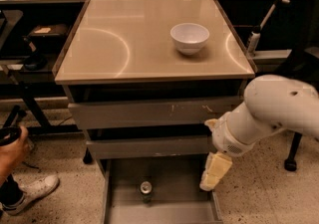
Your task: Pick green can from bottom drawer and place on counter
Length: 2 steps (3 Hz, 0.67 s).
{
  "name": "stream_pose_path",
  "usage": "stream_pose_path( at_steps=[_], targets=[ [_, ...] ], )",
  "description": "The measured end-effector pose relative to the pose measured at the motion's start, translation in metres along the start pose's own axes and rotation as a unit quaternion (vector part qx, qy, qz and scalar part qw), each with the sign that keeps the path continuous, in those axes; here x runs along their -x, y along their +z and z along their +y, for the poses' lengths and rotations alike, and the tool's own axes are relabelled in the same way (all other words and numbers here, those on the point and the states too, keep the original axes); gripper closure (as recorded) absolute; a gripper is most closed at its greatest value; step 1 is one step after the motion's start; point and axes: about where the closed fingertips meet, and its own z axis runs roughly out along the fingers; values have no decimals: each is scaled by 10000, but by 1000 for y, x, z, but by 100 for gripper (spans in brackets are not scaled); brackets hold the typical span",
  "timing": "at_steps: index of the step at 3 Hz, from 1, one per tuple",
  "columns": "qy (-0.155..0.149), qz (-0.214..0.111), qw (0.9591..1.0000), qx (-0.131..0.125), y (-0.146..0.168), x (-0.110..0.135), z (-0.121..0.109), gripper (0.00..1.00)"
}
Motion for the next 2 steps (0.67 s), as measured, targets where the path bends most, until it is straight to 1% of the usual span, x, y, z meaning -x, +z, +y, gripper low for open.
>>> stream_pose_path(
  at_steps=[1, 2],
  targets=[
    [86, -387, 9992, 106, 75, 3, -6, 0],
    [86, -387, 9992, 106, 75, 3, -6, 0]
  ],
)
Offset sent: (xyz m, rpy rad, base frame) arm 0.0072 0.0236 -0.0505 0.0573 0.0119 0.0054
